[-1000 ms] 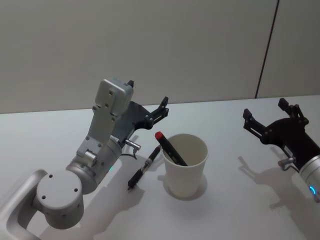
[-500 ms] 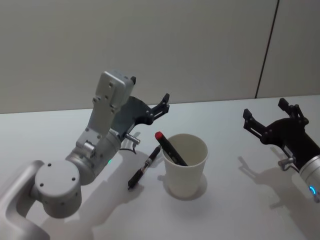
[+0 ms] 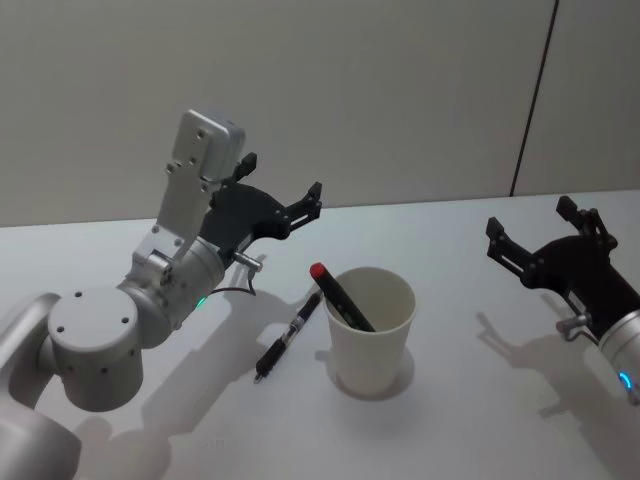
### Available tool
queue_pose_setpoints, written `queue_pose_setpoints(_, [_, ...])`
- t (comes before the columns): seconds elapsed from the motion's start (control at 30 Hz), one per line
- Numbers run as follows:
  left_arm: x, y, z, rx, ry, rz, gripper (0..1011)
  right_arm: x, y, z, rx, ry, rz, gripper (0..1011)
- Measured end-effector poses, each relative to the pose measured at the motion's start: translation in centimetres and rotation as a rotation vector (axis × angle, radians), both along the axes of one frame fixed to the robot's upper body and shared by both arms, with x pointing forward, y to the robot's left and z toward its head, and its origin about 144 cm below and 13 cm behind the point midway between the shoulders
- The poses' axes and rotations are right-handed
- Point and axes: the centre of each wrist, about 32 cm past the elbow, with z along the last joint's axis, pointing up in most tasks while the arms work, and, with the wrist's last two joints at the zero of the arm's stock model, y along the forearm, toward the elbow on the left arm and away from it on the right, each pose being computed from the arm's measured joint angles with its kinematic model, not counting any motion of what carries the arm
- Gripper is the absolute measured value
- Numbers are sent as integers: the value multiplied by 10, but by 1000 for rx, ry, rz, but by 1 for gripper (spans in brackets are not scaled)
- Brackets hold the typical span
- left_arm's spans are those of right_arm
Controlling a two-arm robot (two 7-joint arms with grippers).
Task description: Place the pen into the pen holder.
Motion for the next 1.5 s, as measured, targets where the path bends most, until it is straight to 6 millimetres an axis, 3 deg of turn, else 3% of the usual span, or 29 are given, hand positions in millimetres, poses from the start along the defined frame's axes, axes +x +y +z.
queue_pose_setpoints(0.4, [-15,0,6,-19,104,56,1001,0,0,0,0,0,0,1001])
queue_pose_setpoints(1.5, [-52,-26,-15,12,214,91,1001,0,0,0,0,0,0,1002])
